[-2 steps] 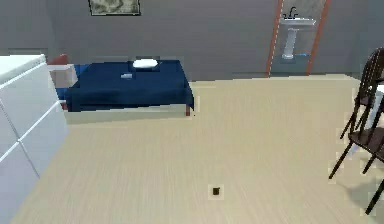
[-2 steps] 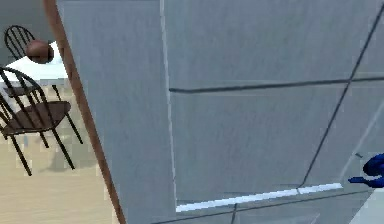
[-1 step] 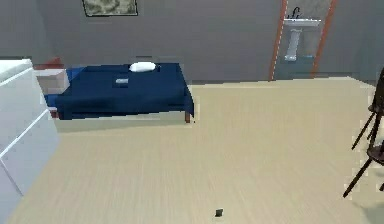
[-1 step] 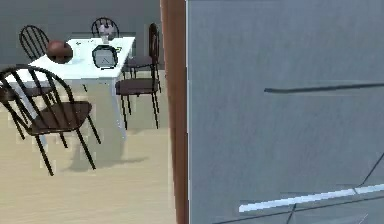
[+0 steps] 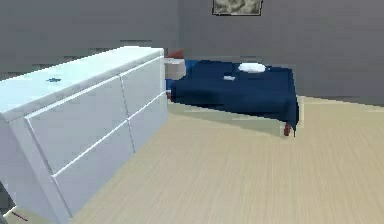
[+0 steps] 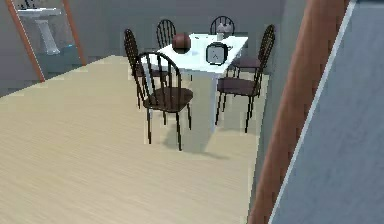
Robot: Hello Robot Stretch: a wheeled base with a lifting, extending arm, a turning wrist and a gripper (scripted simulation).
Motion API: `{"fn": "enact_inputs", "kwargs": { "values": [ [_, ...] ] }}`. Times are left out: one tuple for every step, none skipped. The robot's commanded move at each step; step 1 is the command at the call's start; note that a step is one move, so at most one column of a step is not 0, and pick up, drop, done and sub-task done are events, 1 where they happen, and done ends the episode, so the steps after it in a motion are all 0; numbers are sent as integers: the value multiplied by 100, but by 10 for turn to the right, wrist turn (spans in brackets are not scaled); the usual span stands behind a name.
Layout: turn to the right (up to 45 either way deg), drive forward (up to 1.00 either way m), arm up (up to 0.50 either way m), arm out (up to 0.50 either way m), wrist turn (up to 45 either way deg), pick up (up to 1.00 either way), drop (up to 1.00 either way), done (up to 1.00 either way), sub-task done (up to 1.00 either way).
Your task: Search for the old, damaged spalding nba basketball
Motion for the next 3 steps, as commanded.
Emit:
{"fn": "enact_inputs", "kwargs": {
  "values": [
    [0, 80, 0, 0, 0, 0, 0, 0, 0],
    [300, 0, 0, 0, 0, 0, 0, 0, 0],
    [30, 0, 0, 0, 0, 0, 0, 0, 0]
  ]
}}
